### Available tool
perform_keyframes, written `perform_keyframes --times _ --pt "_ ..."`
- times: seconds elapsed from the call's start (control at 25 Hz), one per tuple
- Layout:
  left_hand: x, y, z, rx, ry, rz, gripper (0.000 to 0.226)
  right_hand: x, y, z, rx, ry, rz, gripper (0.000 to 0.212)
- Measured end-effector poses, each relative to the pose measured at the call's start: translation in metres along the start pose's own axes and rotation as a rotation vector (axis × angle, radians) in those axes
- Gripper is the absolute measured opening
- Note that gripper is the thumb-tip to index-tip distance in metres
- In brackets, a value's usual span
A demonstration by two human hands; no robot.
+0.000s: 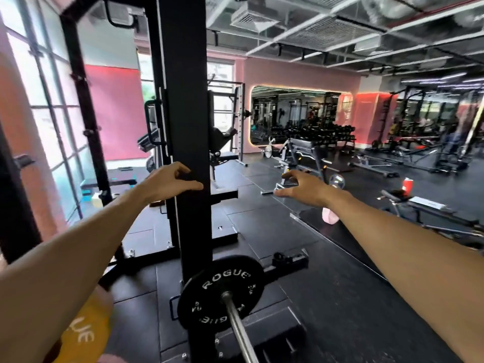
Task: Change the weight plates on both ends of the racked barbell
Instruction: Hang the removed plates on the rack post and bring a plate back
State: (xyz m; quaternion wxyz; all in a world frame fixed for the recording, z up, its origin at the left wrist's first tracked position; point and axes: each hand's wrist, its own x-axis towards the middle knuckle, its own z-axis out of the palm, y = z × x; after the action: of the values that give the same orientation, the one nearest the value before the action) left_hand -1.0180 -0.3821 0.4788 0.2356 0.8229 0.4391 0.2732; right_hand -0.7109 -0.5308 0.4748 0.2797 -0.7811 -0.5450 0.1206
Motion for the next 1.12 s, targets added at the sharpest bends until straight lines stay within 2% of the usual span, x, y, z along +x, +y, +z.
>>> perform_keyframes --times 0.08,0.24,0.68,0.92,1.12 --pt "0.020 -0.010 0.001 0.026 0.031 -0.030 0.068 0.033 -0.003 0.007 0.016 -0.018 -0.042 0.072" --pt "0.050 -0.021 0.015 0.058 0.056 -0.112 0.072 0.083 0.003 0.018 0.030 -0.080 -0.102 0.072" --pt "0.110 -0.016 0.093 0.108 0.168 -0.311 0.075 0.211 0.073 0.039 0.037 -0.203 -0.251 0.071" --pt "0.089 -0.007 0.141 0.133 0.185 -0.316 0.075 0.201 0.117 0.059 0.061 -0.213 -0.293 0.071" --pt "0.026 -0.051 0.199 0.103 0.152 -0.344 0.075 0.156 0.167 0.114 0.071 -0.236 -0.282 0.069"
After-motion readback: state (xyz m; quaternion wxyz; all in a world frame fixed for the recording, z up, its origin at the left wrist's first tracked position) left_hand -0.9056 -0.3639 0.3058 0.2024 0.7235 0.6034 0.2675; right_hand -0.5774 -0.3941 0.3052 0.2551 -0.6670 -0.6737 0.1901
